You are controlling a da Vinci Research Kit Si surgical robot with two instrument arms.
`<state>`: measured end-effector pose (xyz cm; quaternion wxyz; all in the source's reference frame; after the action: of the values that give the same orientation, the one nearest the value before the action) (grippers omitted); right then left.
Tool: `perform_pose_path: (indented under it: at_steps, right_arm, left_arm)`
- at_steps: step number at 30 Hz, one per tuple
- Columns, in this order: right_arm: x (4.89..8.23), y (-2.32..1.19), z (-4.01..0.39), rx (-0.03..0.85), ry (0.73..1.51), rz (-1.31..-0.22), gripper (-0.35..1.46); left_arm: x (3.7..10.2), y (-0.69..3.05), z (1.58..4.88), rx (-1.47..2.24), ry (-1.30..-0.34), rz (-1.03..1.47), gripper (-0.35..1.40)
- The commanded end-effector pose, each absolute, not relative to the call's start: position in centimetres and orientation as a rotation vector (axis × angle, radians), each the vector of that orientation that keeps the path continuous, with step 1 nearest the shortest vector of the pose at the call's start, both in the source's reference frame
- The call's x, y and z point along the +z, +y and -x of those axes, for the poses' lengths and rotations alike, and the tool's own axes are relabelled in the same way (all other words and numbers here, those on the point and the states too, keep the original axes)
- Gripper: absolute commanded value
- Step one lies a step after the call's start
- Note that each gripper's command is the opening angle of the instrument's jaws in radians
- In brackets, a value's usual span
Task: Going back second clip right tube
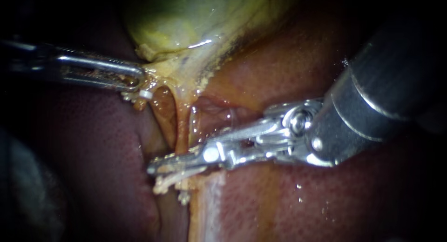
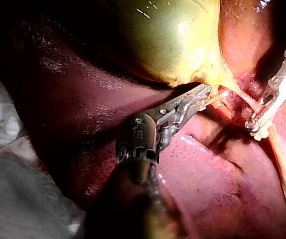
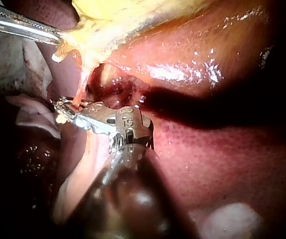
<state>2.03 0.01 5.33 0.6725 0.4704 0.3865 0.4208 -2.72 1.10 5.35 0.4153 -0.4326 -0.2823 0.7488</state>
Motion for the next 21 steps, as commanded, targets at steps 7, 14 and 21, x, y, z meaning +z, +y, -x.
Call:
perform_pose_path:
  at_steps: [7,14,21]
  right_arm:
    - [5.34,0.01,-2.03,0.917,0.903,-1.073,-0.26]
    - [5.35,0.01,-2.09,0.784,0.993,-0.984,0.38]
    - [5.44,-0.06,-2.12,0.710,1.020,-0.915,0.44]
  left_arm:
    - [5.34,1.10,2.72,1.881,-0.712,1.087,-0.35]
    - [5.34,1.10,2.70,1.882,-0.713,1.088,-0.35]
    - [5.34,1.10,2.70,1.882,-0.713,1.088,-0.35]
